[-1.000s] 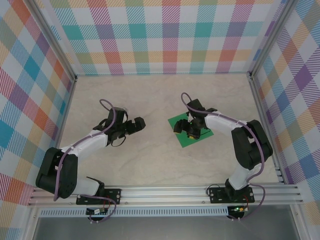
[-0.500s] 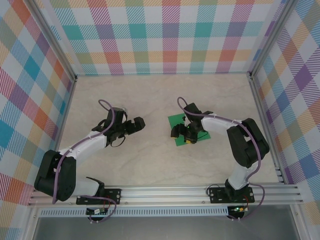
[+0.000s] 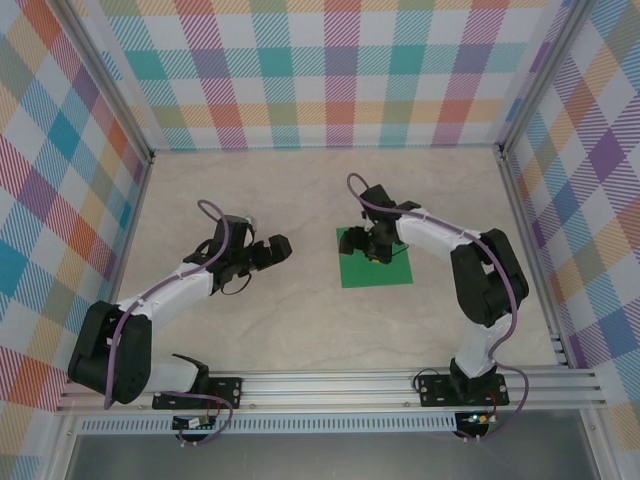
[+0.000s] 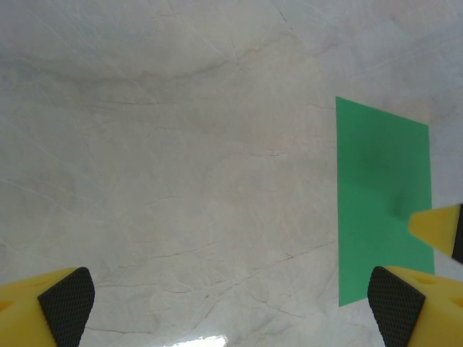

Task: Fold a paper plane with a square sheet of paper (pick it up from the middle)
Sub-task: Move the square sheet of paper to the center of the table.

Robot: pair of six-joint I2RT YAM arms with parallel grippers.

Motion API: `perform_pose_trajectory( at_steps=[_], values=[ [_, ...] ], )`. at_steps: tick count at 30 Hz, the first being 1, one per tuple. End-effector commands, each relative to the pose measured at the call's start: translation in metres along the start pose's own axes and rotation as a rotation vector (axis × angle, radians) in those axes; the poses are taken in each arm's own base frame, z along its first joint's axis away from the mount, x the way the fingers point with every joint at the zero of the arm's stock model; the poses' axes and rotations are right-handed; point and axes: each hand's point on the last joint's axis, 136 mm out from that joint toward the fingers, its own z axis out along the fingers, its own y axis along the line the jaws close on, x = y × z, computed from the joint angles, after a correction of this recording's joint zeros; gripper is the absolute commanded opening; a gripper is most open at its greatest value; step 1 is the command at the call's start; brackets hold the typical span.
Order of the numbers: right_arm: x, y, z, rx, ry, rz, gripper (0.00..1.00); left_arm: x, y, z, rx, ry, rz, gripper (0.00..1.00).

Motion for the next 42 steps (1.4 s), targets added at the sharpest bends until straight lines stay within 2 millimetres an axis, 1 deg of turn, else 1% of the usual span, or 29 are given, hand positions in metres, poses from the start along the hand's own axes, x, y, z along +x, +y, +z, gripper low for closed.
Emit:
perform_pose_trajectory(
  at_steps=[1, 4, 8, 11, 14, 15, 18, 21, 23, 25, 27, 28, 29, 31, 33, 39, 41, 42],
  values=[
    [-0.006, -0.02, 0.003, 0.029, 0.035, -0.006, 0.78, 0.006, -0.019, 0.002, 0.066, 0.017, 0.01, 1.0],
    [-0.006, -0.024, 0.014, 0.032, 0.059, -0.001, 0.78, 0.007, -0.028, 0.006, 0.078, 0.026, 0.023, 1.0],
    [0.01, -0.031, 0.027, 0.028, 0.114, 0.032, 0.77, 0.011, -0.033, 0.011, 0.071, 0.042, 0.041, 1.0],
    [0.026, -0.037, 0.031, 0.022, 0.14, 0.071, 0.76, 0.013, -0.032, 0.013, 0.06, 0.044, 0.043, 1.0],
    [0.038, -0.031, 0.027, -0.024, 0.141, 0.062, 0.76, 0.014, -0.03, 0.014, 0.055, 0.044, 0.044, 1.0],
    [0.039, -0.029, 0.025, -0.026, 0.137, 0.051, 0.76, 0.013, -0.031, 0.014, 0.055, 0.044, 0.046, 1.0],
    [0.028, -0.03, 0.013, 0.028, 0.102, 0.006, 0.77, 0.013, -0.032, 0.015, 0.059, 0.048, 0.048, 1.0],
    [0.011, -0.026, -0.002, 0.087, 0.061, -0.062, 0.78, 0.012, -0.035, 0.016, 0.064, 0.052, 0.05, 1.0],
    [0.001, -0.027, -0.01, 0.123, 0.034, -0.099, 0.82, 0.012, -0.037, 0.016, 0.067, 0.05, 0.05, 1.0],
    [-0.004, -0.033, -0.012, 0.174, 0.028, -0.111, 0.84, 0.013, -0.038, 0.017, 0.068, 0.052, 0.051, 1.0],
    [-0.005, -0.035, -0.011, 0.203, 0.04, -0.121, 0.85, 0.014, -0.037, 0.019, 0.067, 0.055, 0.052, 1.0],
    [-0.005, -0.035, -0.009, 0.212, 0.045, -0.129, 0.88, 0.014, -0.037, 0.019, 0.066, 0.057, 0.051, 1.0],
    [-0.005, -0.036, -0.008, 0.225, 0.047, -0.129, 0.95, 0.014, -0.036, 0.02, 0.062, 0.059, 0.05, 1.0],
    [-0.004, -0.035, -0.003, 0.226, 0.063, -0.139, 0.99, 0.013, -0.037, 0.021, 0.062, 0.057, 0.049, 1.0],
    [-0.005, -0.036, 0.0, 0.247, 0.072, -0.144, 1.0, 0.013, -0.037, 0.021, 0.062, 0.058, 0.048, 1.0],
    [-0.006, -0.03, 0.009, 0.271, 0.101, -0.186, 1.0, 0.014, -0.035, 0.022, 0.049, 0.061, 0.051, 1.0],
    [-0.006, -0.028, 0.016, 0.27, 0.124, -0.189, 1.0, 0.015, -0.033, 0.022, 0.046, 0.06, 0.049, 1.0],
    [-0.005, -0.031, 0.019, 0.288, 0.137, -0.186, 1.0, 0.016, -0.033, 0.022, 0.045, 0.06, 0.049, 1.0]
  ],
)
